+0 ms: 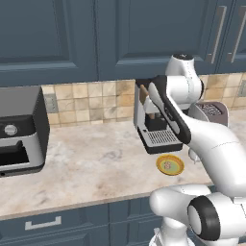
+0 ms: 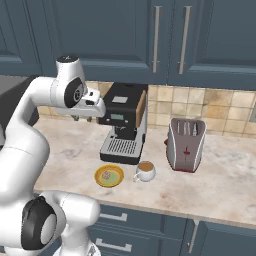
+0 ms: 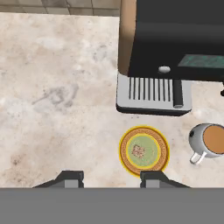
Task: Take a sugar cube from the saucer and place it inside the coffee. Then, grab milk from the fridge and place it next to the coffee on the counter to sweeten the coffee.
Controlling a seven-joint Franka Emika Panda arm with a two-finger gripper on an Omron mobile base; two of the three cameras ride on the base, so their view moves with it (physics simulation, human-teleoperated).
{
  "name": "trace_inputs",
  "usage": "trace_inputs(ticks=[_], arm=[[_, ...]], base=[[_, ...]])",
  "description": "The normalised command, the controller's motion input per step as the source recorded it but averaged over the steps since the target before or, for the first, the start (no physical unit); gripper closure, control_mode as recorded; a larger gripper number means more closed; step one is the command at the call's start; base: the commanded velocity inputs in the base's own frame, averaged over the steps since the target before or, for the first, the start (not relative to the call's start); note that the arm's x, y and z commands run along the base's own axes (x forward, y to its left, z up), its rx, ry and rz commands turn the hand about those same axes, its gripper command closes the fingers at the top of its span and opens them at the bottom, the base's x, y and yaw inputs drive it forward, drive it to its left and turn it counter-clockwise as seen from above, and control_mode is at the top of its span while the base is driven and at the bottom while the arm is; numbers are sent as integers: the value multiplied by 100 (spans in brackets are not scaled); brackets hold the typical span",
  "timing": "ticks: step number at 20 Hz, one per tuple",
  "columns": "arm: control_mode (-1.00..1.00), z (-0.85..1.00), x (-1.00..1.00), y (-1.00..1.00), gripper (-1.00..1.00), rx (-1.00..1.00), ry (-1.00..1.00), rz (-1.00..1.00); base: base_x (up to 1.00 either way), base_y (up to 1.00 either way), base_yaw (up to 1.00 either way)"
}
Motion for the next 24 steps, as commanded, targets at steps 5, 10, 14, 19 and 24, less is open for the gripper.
trace_inputs(ticks=[5,10,14,19,24], arm=[[-100,0,-19,0,-100,0,0,0],[-100,-23,-37,0,-100,0,0,0],[-100,-40,-18,-3,-100,0,0,-2],[-100,-59,-18,-16,-100,0,0,-11],[-100,-62,-9,-31,-100,0,0,-21]], base=[[0,0,0],[0,0,0],[0,0,0],[0,0,0],[0,0,0]])
